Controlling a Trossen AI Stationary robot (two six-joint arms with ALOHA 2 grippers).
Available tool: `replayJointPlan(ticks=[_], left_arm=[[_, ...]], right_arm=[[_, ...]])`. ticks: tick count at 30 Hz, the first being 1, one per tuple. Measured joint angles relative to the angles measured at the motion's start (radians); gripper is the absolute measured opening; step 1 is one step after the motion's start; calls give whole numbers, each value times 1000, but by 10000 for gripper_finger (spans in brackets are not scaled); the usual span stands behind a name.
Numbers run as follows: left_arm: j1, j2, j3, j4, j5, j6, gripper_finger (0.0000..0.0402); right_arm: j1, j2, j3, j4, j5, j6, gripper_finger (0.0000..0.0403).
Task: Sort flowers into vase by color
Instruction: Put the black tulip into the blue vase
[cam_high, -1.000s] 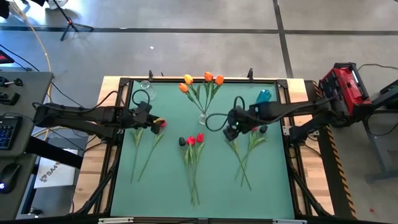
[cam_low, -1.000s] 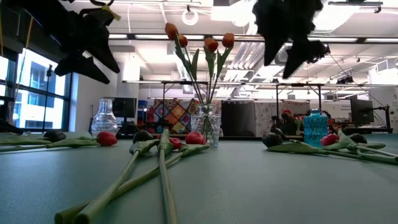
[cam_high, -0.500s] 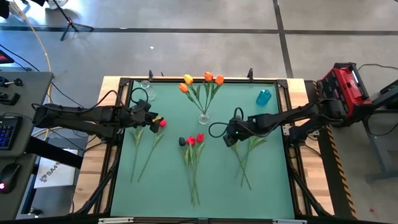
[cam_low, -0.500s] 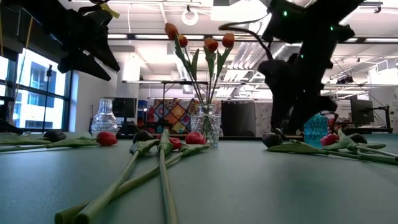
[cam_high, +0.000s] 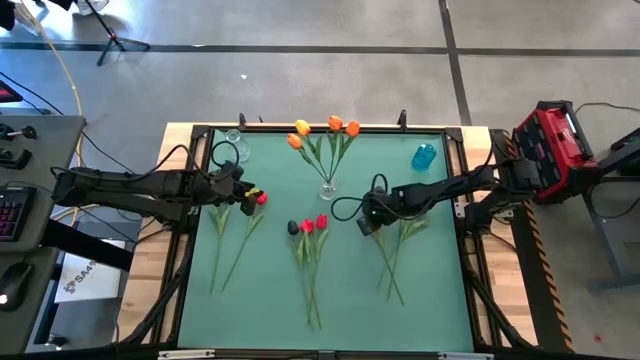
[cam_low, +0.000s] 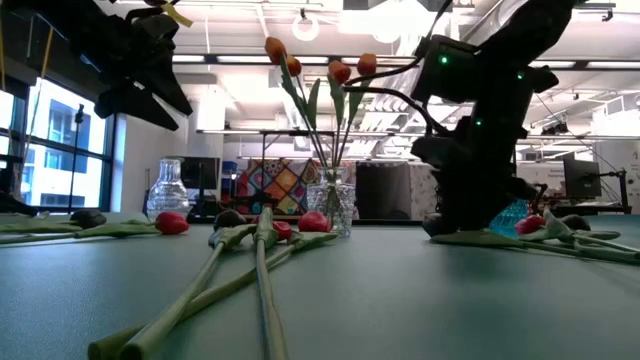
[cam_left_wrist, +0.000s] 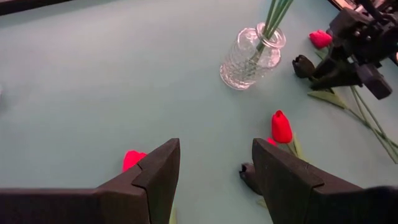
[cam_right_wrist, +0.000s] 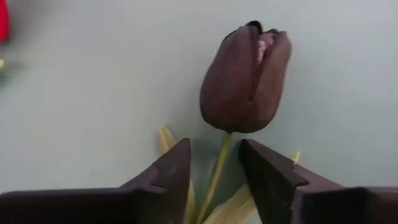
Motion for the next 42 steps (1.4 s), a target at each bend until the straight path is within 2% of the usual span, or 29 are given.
replayJointPlan(ticks=[6, 10, 18, 26, 32, 42], left_arm=[[0, 0, 0, 0, 6, -12, 188], [0, 0, 0, 0, 6, 18, 188], [0, 0, 0, -1, 38, 17, 188], [-4, 0, 0, -6, 67, -21, 188], [-4, 0, 0, -8, 73, -60, 188], [-4, 0, 0, -8, 89, -53, 188]], right_arm=[[-1, -30, -4, -4, 5, 36, 13], [10, -61, -6, -4, 53, 93, 14], [119, -239, -6, -28, 283, 261, 2], [174, -459, -6, -102, 603, 332, 1], [141, -618, -4, -98, 875, 189, 1], [22, -802, -4, 16, 1179, -170, 0]])
